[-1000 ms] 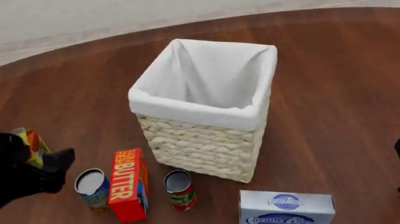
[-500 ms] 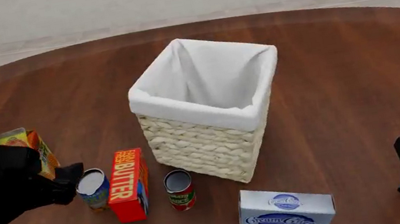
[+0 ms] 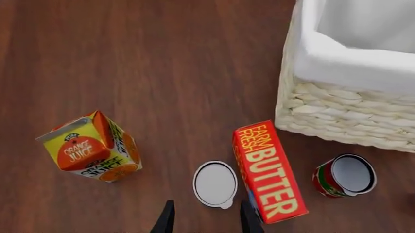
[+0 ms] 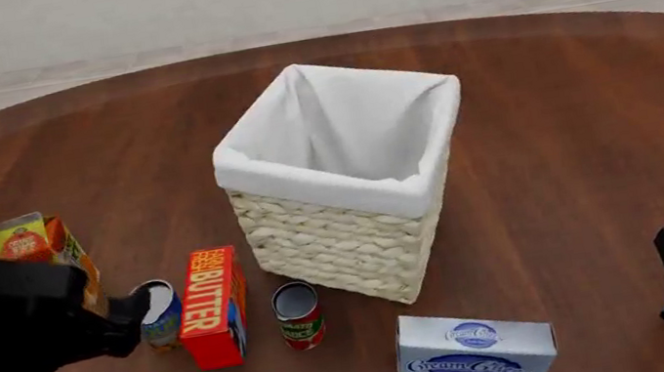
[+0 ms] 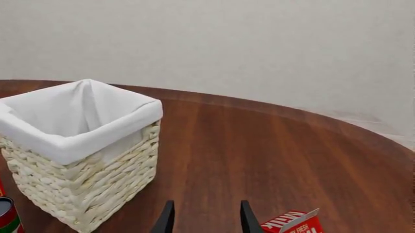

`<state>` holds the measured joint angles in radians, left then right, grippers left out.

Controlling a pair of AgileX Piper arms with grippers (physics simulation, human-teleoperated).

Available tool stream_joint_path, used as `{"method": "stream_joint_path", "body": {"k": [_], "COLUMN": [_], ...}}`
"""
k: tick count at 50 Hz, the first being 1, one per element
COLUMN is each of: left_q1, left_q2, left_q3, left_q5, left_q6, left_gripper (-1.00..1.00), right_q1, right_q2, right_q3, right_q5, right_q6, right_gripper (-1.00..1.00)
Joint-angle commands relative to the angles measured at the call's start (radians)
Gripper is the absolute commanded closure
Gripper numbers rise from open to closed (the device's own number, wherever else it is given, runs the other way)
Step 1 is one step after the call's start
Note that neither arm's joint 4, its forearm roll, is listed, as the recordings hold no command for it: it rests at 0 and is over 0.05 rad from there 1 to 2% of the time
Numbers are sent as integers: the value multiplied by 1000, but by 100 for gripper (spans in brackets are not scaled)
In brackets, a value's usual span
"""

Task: Pick up the alphabet soup and the tomato sauce, and put them in the basket.

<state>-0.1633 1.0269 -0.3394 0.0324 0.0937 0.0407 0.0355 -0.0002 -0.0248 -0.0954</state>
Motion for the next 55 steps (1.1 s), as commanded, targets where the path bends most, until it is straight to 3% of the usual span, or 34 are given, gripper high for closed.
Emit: {"method": "stream_joint_path", "body": {"k": [1,55], "left_q1": [3,-6], "left_q2": [56,298], "left_q3": [42,93], "left_q5": [-68,-306], "left_q6": [8,7], "left_gripper": [-100,-100], "right_q1": [0,0], "right_q2": [1,-13], "right_q3": [0,0], "right_q5": [-1,11], "right_q6": [0,2], "right_gripper": [-100,-100]}}
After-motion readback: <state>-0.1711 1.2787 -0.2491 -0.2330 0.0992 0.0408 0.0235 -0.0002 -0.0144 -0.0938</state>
